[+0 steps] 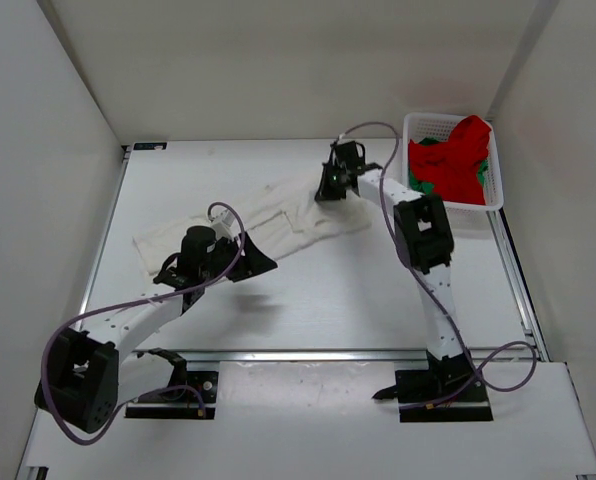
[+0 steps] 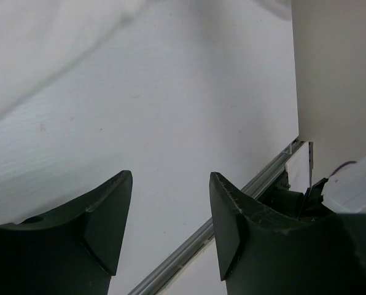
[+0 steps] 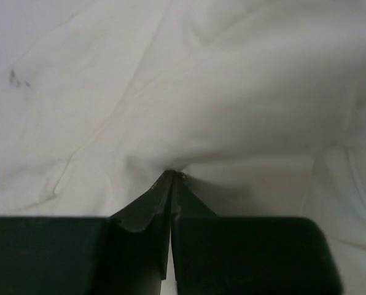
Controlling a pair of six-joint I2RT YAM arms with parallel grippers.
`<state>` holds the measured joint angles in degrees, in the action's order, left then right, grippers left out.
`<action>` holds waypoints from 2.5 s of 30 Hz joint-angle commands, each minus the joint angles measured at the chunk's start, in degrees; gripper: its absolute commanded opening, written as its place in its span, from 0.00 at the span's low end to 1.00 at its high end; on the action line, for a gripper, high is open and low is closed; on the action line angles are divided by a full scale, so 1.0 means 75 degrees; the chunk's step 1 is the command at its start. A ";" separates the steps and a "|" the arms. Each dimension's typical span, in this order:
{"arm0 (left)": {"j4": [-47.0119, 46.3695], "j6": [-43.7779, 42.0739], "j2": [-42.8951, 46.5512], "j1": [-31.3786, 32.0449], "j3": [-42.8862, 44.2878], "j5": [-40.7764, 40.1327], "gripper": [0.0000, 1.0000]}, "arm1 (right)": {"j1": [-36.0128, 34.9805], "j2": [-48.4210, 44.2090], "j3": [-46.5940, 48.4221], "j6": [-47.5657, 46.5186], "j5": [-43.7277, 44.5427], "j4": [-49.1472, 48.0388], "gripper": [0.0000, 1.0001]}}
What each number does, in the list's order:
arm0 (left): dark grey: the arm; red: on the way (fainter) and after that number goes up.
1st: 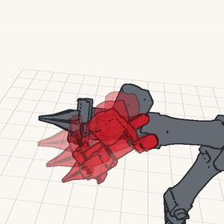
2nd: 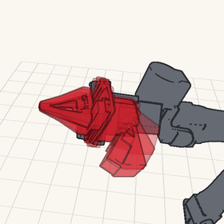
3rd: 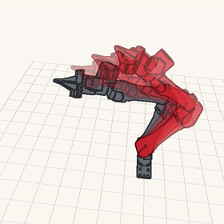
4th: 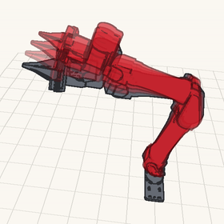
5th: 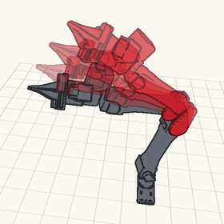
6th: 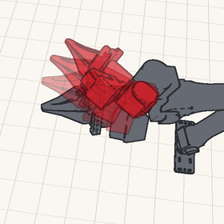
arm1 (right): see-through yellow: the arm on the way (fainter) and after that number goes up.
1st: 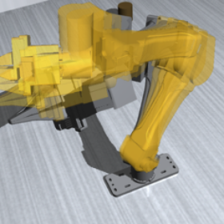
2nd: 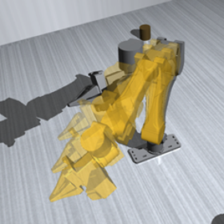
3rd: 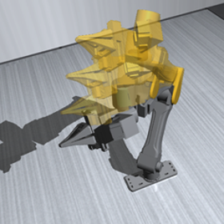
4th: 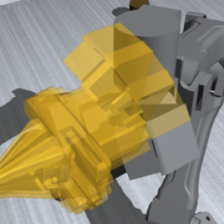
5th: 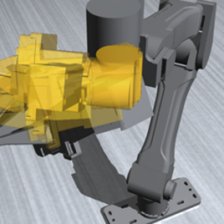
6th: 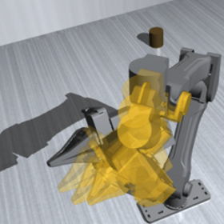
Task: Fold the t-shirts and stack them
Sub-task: Rotate the tshirt 90 degrees
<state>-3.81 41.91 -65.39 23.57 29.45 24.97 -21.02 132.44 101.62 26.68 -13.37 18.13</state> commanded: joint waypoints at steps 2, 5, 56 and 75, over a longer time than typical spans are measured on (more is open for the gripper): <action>0.0847 -0.0396 0.0666 -0.0400 -0.0211 0.0152 0.65 | 0.0164 0.3207 0.7388 -0.0558 -0.0161 0.3239 0.01; 0.1292 -0.0525 0.0901 -0.0611 -0.0282 0.0092 0.67 | 0.0470 0.1952 0.4791 0.0075 -0.1301 0.1103 0.04; 0.3005 -0.2178 0.1031 -0.1364 0.0867 0.0058 0.63 | -0.2005 -0.4293 -0.7298 0.1895 -0.0263 -0.3556 0.00; 0.1918 -0.0809 0.0247 0.2445 -0.1127 -0.0879 0.76 | -0.2047 -1.2220 -1.0655 0.2441 0.1465 0.1975 0.52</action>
<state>15.92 31.44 -61.69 37.21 22.15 18.90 -32.49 44.29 21.04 39.11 -10.09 22.46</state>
